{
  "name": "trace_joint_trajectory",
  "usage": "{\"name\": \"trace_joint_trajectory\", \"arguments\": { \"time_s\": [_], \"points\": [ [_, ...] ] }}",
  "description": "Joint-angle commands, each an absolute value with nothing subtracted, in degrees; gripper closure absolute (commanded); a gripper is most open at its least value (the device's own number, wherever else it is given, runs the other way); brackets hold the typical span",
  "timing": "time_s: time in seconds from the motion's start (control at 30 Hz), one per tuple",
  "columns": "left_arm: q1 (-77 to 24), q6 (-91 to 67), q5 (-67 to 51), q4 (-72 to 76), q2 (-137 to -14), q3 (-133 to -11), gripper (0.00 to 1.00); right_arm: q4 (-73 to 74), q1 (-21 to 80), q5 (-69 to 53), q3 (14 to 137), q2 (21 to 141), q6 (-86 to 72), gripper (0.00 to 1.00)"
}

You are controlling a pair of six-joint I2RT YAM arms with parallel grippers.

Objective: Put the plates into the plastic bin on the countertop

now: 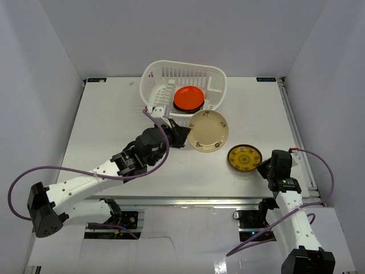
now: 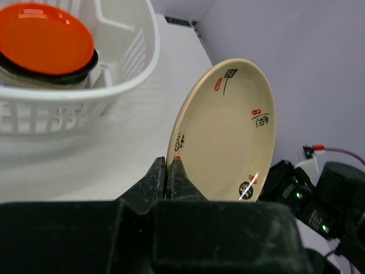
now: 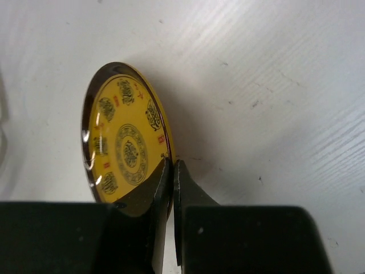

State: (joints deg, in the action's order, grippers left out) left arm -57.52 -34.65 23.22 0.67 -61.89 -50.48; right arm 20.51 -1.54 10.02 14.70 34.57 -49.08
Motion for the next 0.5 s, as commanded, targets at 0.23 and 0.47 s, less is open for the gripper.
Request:
{"name": "trace_joint_trajectory", "arguments": {
  "time_s": [0.23, 0.47],
  "points": [
    [-37.37, -29.62, 16.89, -8.95, -85.84, -85.04, 1.0, 19.18, -1.58, 7.76, 38.57, 34.1, -37.44, 0.92],
    [-25.59, -32.42, 6.35, -20.91, -107.63, -101.94, 1.0, 9.33, -0.71, -5.62, 48.94, 44.63, -36.65, 0.92]
  ]
}}
